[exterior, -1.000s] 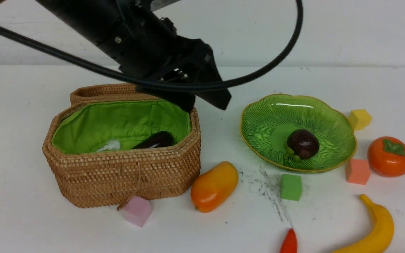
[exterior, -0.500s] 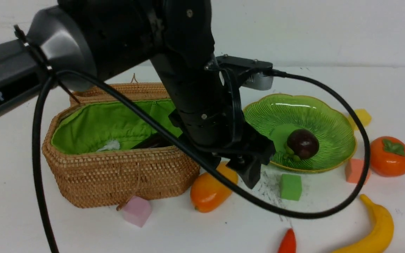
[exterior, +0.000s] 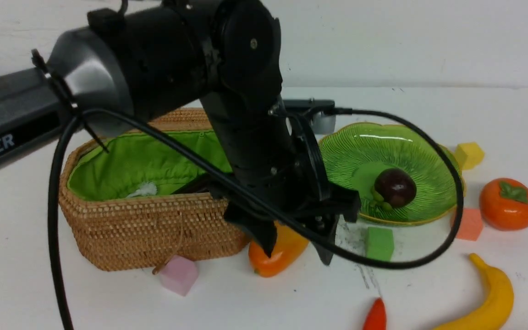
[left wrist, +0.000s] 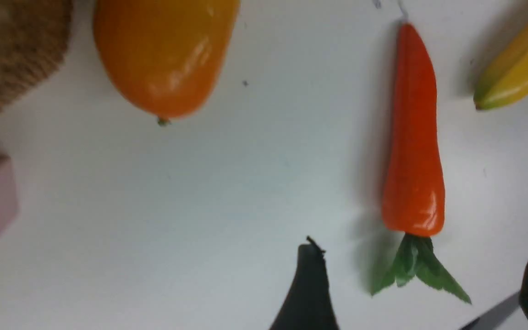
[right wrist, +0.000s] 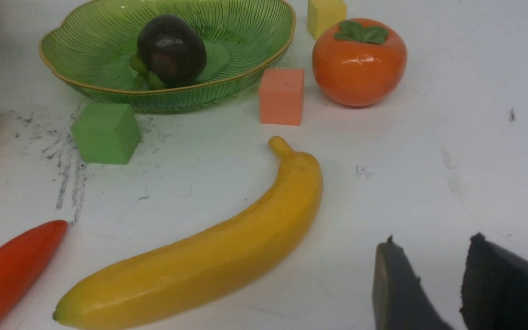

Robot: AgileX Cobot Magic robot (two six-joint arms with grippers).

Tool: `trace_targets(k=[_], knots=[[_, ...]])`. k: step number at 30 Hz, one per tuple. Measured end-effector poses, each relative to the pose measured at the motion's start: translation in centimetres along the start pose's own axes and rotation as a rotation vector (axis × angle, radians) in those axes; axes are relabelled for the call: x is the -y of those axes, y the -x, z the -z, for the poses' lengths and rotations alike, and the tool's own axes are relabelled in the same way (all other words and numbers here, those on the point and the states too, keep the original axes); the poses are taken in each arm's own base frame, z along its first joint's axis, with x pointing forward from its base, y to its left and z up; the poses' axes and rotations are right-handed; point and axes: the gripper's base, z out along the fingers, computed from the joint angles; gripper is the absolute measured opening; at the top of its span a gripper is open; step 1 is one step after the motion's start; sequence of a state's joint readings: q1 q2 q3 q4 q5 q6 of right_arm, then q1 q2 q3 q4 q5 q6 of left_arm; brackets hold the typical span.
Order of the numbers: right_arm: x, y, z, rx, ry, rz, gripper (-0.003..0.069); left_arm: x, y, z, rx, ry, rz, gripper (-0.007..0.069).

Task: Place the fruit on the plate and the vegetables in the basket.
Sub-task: Use the left arm to grab a carrot and put it into the left basket

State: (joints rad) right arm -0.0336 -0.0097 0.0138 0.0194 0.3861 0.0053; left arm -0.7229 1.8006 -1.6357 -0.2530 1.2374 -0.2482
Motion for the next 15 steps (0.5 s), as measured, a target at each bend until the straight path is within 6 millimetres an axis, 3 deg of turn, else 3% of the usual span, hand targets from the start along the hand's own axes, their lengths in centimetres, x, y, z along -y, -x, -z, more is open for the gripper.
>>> trace_targets(k=[4, 8, 11, 15], knots=[[0.0, 0.0, 0.0, 0.000, 0.000, 0.000, 0.0243, 0.4, -1.4, -2.1, -0.082, 0.005, -0.007, 0.0560], [0.0, 0.0, 0.0, 0.000, 0.000, 0.000, 0.0243, 1.2, -1.3, -3.0, -0.053, -0.011, -0.015, 0.0560], [0.0, 0.0, 0.0, 0.000, 0.000, 0.000, 0.0243, 2.4, -1.3, -4.0, -0.040, -0.042, -0.019, 0.0560], [0.0, 0.0, 0.0, 0.000, 0.000, 0.000, 0.0243, 4.7, -2.2, -6.9, -0.093, -0.040, -0.067, 0.0560]])
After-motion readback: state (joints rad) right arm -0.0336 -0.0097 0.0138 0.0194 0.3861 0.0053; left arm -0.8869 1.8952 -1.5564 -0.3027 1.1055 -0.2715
